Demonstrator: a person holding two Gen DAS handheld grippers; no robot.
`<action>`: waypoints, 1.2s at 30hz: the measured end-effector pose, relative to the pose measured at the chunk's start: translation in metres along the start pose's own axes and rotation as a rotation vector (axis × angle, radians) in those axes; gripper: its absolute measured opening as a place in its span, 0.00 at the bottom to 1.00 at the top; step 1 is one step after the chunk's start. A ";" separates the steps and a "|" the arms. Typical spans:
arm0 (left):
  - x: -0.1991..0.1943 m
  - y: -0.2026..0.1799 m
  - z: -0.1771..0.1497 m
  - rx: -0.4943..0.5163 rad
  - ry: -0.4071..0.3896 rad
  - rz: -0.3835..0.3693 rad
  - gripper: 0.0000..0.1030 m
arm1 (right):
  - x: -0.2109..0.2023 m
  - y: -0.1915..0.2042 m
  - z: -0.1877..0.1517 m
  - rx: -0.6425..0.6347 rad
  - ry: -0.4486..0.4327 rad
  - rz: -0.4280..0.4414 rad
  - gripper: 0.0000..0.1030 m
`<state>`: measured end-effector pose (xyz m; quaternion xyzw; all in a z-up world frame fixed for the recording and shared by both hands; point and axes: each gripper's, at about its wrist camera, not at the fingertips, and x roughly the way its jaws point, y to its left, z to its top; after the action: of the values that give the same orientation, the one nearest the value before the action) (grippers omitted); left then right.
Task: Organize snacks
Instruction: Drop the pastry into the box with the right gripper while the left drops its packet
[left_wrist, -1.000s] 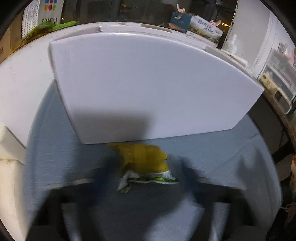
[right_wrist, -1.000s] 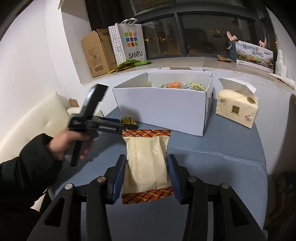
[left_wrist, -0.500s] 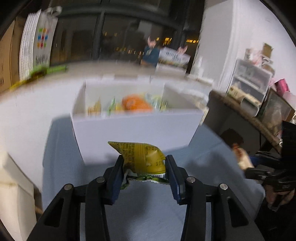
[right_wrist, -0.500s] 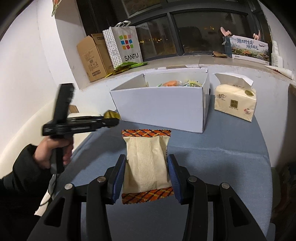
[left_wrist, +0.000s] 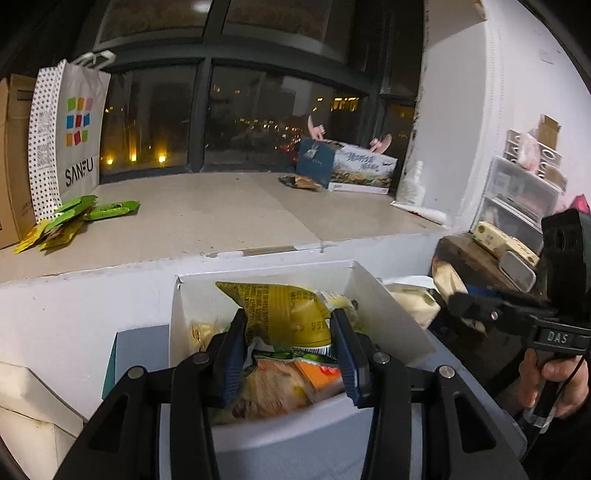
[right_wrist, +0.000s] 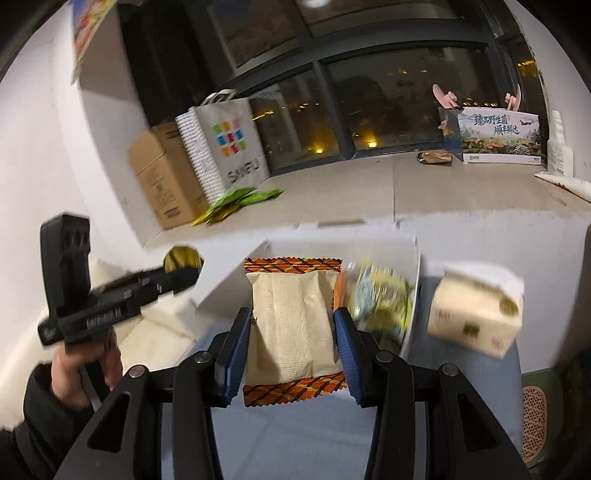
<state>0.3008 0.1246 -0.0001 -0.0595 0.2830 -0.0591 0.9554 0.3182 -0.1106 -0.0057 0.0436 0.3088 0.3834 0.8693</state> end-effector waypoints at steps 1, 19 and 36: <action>0.005 0.002 0.002 0.002 0.006 0.009 0.47 | 0.010 -0.002 0.011 -0.009 0.002 -0.024 0.47; 0.013 0.010 -0.009 0.054 -0.063 0.072 1.00 | 0.067 -0.037 0.029 -0.050 0.083 -0.234 1.00; -0.103 -0.051 -0.052 0.049 -0.172 0.183 1.00 | -0.015 0.029 0.003 -0.112 -0.136 -0.293 1.00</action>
<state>0.1826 0.0855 0.0186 -0.0149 0.2027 0.0269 0.9788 0.2934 -0.0999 0.0136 -0.0245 0.2304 0.2653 0.9359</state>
